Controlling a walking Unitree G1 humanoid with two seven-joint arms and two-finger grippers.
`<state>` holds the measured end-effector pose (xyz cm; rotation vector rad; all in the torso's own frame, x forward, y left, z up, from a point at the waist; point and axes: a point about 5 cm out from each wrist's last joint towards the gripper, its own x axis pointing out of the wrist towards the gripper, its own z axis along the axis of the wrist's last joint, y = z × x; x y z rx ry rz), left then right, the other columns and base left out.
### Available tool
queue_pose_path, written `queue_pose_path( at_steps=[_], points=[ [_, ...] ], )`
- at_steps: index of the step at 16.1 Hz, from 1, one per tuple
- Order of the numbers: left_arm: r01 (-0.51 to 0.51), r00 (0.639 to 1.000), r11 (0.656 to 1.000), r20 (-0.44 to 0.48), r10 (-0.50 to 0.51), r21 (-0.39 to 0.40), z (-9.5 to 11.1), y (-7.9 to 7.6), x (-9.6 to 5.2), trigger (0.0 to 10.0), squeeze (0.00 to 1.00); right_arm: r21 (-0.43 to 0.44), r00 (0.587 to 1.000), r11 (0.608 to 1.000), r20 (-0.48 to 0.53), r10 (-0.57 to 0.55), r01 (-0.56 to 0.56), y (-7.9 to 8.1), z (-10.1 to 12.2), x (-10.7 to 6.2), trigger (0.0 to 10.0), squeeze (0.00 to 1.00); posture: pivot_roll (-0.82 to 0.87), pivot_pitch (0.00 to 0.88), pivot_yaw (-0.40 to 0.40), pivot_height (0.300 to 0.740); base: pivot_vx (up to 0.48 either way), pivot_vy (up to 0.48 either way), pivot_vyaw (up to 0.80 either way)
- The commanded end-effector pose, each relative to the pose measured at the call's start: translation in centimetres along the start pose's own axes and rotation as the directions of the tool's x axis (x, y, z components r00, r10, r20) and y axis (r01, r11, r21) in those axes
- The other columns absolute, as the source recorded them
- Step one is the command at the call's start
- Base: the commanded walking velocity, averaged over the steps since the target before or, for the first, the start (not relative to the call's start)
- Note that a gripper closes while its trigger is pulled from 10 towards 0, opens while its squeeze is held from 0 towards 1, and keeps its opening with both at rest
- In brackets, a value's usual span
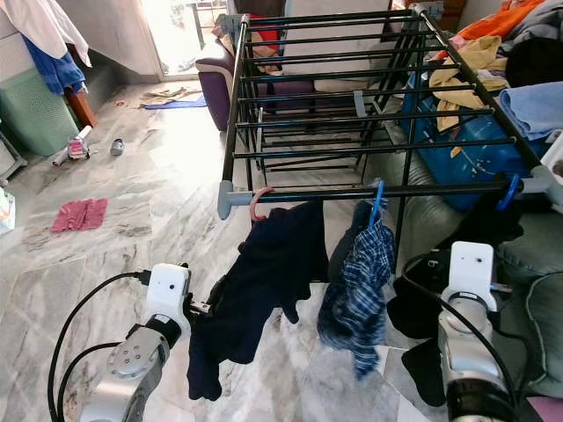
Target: Hang hanger
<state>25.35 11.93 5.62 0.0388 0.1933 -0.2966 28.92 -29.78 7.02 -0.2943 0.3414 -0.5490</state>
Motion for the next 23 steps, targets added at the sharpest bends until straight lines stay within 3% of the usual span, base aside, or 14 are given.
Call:
queue_pose_path(
  at_steps=[1,4,6,7,8,17,23],
  points=[
    [0.004,1.0,1.0,-0.001,-0.004,0.004,0.2,0.2,-0.1,10.0,0.0,0.012,1.0,1.0,-0.009,-0.008,0.008,0.3,0.4,0.6,10.0,0.89,-0.03,0.0,0.05,0.74,0.0,0.0,0.0],
    [0.008,1.0,1.0,-0.011,-0.008,0.001,0.2,0.4,-0.3,10.0,0.0,0.075,0.995,0.997,-0.102,-0.014,0.022,0.7,-0.1,1.4,10.0,0.0,0.0,0.007,0.052,0.74,0.0,0.0,0.0],
    [0.01,1.0,1.0,-0.017,-0.01,0.006,0.1,0.7,-0.5,10.0,0.0,0.081,0.992,0.997,-0.127,0.01,0.0,1.0,-0.2,1.6,10.0,0.0,0.01,0.016,0.059,0.74,0.0,0.0,0.0],
    [0.012,1.0,1.0,-0.027,-0.011,0.018,0.0,1.1,-0.9,10.0,0.0,0.108,0.99,0.994,-0.138,0.03,-0.015,1.4,-0.1,1.7,0.9,0.0,0.03,0.023,0.07,0.74,0.0,0.0,0.0],
    [0.011,0.999,1.0,-0.034,-0.01,0.024,0.0,1.5,-1.1,10.0,0.0,0.126,0.989,0.992,-0.142,0.035,-0.017,1.5,0.0,1.9,0.0,0.0,0.03,0.026,0.076,0.74,0.0,0.0,0.0],
    [0.03,0.998,0.999,-0.048,-0.028,0.044,0.2,1.8,-0.6,10.0,0.0,0.119,0.99,0.993,-0.141,0.004,0.013,0.5,0.1,2.5,0.0,0.0,0.03,0.013,0.104,0.74,0.0,0.0,0.0],
    [0.028,0.999,0.999,-0.047,-0.026,0.04,0.2,1.7,-0.5,10.0,0.0,0.117,0.988,0.987,-0.092,0.12,-0.109,2.9,0.5,2.0,0.0,0.0,0.02,0.008,0.097,0.74,0.0,0.0,0.0]
  ],
)
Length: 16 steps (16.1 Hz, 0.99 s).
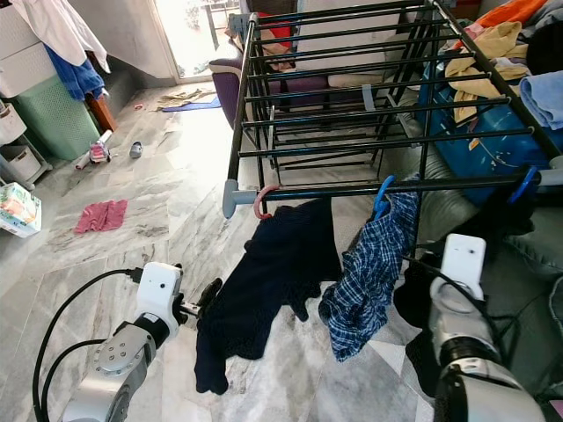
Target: Hang hanger
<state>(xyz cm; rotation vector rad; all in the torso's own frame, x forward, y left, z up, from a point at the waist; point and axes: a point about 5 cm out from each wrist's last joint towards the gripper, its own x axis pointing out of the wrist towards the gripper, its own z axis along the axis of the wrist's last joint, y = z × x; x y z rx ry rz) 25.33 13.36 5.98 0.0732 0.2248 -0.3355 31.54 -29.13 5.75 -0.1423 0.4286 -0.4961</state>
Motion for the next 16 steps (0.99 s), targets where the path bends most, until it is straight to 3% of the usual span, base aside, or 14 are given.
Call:
queue_pose_path(
  at_steps=[1,8,15,16],
  points=[
    [-0.009,1.0,1.0,-0.011,0.009,0.007,0.0,0.3,0.0,10.0,0.0,-0.002,0.999,0.999,0.014,0.046,-0.046,1.3,0.4,-0.1,0.0,0.0,0.02,0.007,0.096,0.74,0.0,0.0,0.0],
    [-0.005,1.0,1.0,-0.016,0.005,0.001,-0.2,0.0,0.0,10.0,0.0,-0.026,0.985,0.987,0.06,0.161,-0.16,3.1,1.0,-0.4,0.0,0.0,0.01,0.011,0.088,0.74,0.0,0.0,0.0],
    [-0.004,1.0,1.0,-0.021,0.004,-0.005,-0.4,-0.3,0.0,10.0,0.0,-0.025,0.984,0.986,0.061,0.168,-0.167,2.1,0.2,-0.5,0.0,0.0,0.01,0.013,0.082,0.74,0.0,0.0,0.0],
    [-0.005,1.0,1.0,-0.021,0.004,-0.005,-0.4,-0.3,0.1,10.0,0.0,-0.028,0.984,0.986,0.058,0.166,-0.165,1.9,0.0,-0.6,0.4,0.0,0.01,0.013,0.082,0.74,0.0,0.0,0.0]
  ],
)
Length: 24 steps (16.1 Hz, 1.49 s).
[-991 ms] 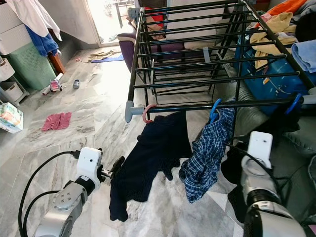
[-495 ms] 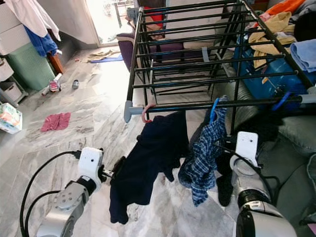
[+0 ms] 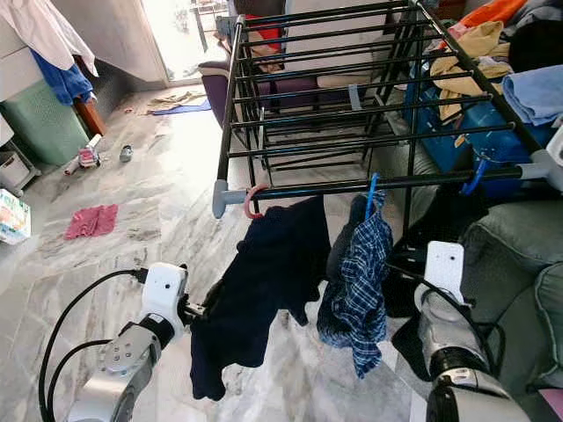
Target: Hang hanger
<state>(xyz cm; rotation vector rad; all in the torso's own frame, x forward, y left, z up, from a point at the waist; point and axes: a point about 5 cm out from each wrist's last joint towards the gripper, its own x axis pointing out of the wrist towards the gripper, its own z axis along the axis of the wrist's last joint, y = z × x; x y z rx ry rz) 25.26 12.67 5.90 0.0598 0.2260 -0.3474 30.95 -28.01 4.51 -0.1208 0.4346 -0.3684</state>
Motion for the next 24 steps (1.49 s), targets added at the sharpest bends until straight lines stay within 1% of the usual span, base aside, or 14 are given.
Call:
queue_pose_path(
  at_steps=[1,2,3,4,6,7,9,13,18,20,21,22,23,24],
  points=[
    [-0.016,1.0,1.0,-0.024,0.016,0.006,-0.4,0.3,0.0,10.0,0.0,-0.036,0.998,0.999,0.053,0.034,-0.032,0.4,0.9,0.0,3.3,0.0,0.0,0.013,0.083,0.74,0.0,0.0,0.0],
    [-0.013,1.0,1.0,-0.025,0.013,0.005,-0.4,0.3,0.0,10.0,0.0,-0.042,0.998,0.999,0.055,0.032,-0.03,0.0,0.7,-0.1,9.5,0.0,0.0,0.012,0.082,0.74,0.0,0.0,0.0],
    [-0.012,1.0,1.0,-0.027,0.012,0.005,-0.5,0.2,0.1,10.0,0.0,-0.036,0.998,0.999,0.061,0.033,-0.031,-0.2,0.6,-0.2,10.0,0.84,0.0,0.012,0.082,0.74,0.0,0.0,0.0],
    [-0.011,1.0,1.0,-0.027,0.011,0.005,-0.5,0.2,0.1,10.0,0.0,-0.056,0.997,0.998,0.074,0.037,-0.032,-0.4,0.6,-0.3,10.0,1.0,0.0,0.012,0.082,0.74,0.0,0.0,0.0],
    [-0.016,1.0,1.0,-0.018,0.016,0.003,-0.4,0.3,0.2,10.0,0.0,-0.083,0.994,0.997,0.111,0.02,-0.011,-0.8,1.1,-0.4,10.0,1.0,-0.01,0.01,0.082,0.74,0.0,0.0,0.0],
    [-0.025,1.0,1.0,-0.013,0.025,-0.001,-0.3,0.4,0.2,10.0,0.0,-0.127,0.987,0.992,0.163,-0.002,0.023,-1.2,1.8,-0.5,10.0,1.0,-0.01,0.009,0.082,0.74,0.0,0.0,0.0],
    [-0.029,1.0,1.0,-0.009,0.029,0.002,-0.3,0.5,0.2,10.0,0.0,-0.143,0.982,0.987,0.185,-0.043,0.07,-1.8,2.3,-0.5,10.0,1.0,-0.01,0.003,0.08,0.74,0.0,0.0,0.0],
    [-0.036,0.999,0.999,0.0,0.036,0.007,-0.1,0.7,0.3,10.0,0.0,-0.133,0.984,0.987,0.163,-0.071,0.093,-2.6,1.7,-0.8,10.0,1.0,-0.01,0.0,0.082,0.74,0.0,0.0,0.0],
    [-0.029,1.0,1.0,0.004,0.029,0.011,0.0,0.8,0.4,10.0,0.0,-0.149,0.969,0.96,0.105,-0.222,0.236,-5.7,0.0,-1.6,10.0,1.0,-0.01,0.0,0.087,0.74,0.0,0.0,0.0],
    [-0.026,1.0,1.0,0.004,0.026,0.013,0.0,0.8,0.5,10.0,0.0,-0.141,0.969,0.962,0.109,-0.222,0.236,-5.9,0.1,-1.8,10.0,1.0,-0.02,0.0,0.09,0.74,0.0,0.0,0.0],
    [-0.024,1.0,1.0,0.005,0.024,0.015,0.1,0.8,0.5,10.0,0.0,-0.136,0.967,0.962,0.133,-0.217,0.235,-5.9,0.6,-1.9,10.0,1.0,-0.02,0.0,0.09,0.74,0.0,0.0,0.0],
    [-0.025,1.0,1.0,0.006,0.025,0.015,0.1,0.8,0.5,10.0,0.0,-0.154,0.966,0.961,0.159,-0.206,0.23,-5.9,1.0,-2.0,10.0,1.0,-0.01,0.0,0.09,0.74,0.0,0.0,0.0],
    [-0.027,1.0,1.0,0.005,0.027,0.016,0.1,0.9,0.4,10.0,0.0,-0.177,0.961,0.959,0.209,-0.183,0.221,-5.8,2.0,-2.1,10.0,0.93,-0.01,0.0,0.089,0.74,0.0,0.0,0.0],
    [-0.03,1.0,0.999,0.003,0.029,0.016,0.1,0.9,0.4,10.0,0.0,-0.193,0.958,0.959,0.239,-0.161,0.21,-5.7,2.6,-2.1,10.0,0.64,-0.01,0.0,0.089,0.74,0.0,0.0,0.0]
  ],
)
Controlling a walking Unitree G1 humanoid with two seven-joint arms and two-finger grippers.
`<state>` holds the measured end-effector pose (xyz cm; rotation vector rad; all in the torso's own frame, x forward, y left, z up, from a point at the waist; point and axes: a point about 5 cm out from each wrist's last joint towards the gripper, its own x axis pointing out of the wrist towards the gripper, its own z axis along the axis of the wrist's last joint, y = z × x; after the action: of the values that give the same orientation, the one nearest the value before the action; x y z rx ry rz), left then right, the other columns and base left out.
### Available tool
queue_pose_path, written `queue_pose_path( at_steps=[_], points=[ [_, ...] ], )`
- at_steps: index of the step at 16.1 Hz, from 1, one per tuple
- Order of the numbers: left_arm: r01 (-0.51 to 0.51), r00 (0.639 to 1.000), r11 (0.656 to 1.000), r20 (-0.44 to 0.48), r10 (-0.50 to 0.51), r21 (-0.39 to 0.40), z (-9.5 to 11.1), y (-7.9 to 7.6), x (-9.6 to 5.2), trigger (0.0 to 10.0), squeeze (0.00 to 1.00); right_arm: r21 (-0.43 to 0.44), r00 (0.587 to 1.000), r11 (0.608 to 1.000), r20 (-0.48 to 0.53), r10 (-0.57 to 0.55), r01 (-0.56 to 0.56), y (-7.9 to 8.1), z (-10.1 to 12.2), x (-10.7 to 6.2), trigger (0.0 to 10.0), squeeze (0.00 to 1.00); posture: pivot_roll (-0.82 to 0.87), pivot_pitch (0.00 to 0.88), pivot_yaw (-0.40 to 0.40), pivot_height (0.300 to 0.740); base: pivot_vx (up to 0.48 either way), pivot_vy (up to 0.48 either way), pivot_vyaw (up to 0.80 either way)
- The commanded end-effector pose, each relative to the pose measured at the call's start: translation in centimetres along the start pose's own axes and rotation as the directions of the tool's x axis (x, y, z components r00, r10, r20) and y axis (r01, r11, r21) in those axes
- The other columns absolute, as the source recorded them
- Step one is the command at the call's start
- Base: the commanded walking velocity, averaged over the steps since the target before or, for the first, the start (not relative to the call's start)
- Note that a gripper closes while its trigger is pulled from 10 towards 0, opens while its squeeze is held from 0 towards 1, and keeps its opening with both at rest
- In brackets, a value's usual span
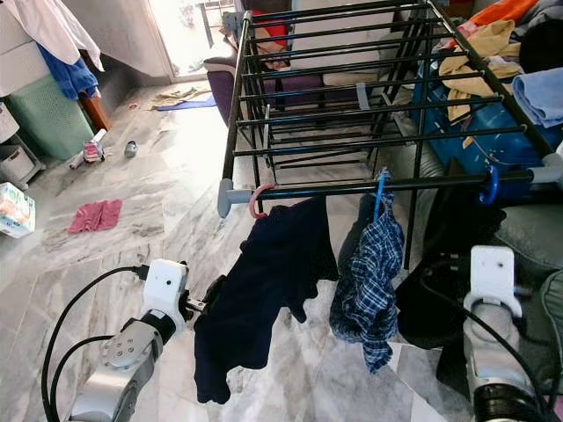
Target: Hang hanger
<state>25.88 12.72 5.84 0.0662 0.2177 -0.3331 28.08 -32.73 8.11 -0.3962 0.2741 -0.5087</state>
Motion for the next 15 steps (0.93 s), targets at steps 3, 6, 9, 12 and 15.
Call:
queue_pose_path(
  at_steps=[3,6,9,12,15],
  points=[
    [-0.017,1.0,1.0,-0.006,0.017,0.012,0.0,0.7,-0.3,10.0,0.0,-0.004,0.996,1.0,0.089,0.018,-0.018,-0.8,2.2,0.6,10.0,1.0,0.0,0.0,0.085,0.74,0.0,0.0,0.0],
    [-0.018,1.0,1.0,-0.011,0.018,0.014,0.0,0.7,-0.4,10.0,0.0,0.06,0.991,0.996,0.118,0.054,-0.062,-0.6,3.2,1.1,10.0,0.66,0.0,0.0,0.092,0.74,0.0,0.0,0.0],
    [-0.017,1.0,1.0,-0.017,0.017,0.02,0.0,0.8,-0.4,10.0,0.0,0.09,0.98,0.98,0.108,0.165,-0.175,0.9,3.6,1.5,10.0,0.0,0.0,0.004,0.097,0.74,0.0,0.0,0.0],
    [-0.017,0.999,1.0,-0.027,0.018,0.024,-0.1,0.8,-0.4,10.0,0.0,0.105,0.969,0.963,0.026,0.247,-0.248,2.2,3.0,2.1,10.0,0.0,0.01,0.008,0.097,0.74,0.0,0.0,0.0],
    [-0.021,0.999,0.999,-0.032,0.021,0.026,-0.2,0.9,-0.6,10.0,0.0,0.137,0.959,0.951,-0.022,0.282,-0.277,2.9,2.9,2.5,8.3,0.0,0.03,0.025,0.095,0.74,0.0,0.0,0.0]
  ],
)
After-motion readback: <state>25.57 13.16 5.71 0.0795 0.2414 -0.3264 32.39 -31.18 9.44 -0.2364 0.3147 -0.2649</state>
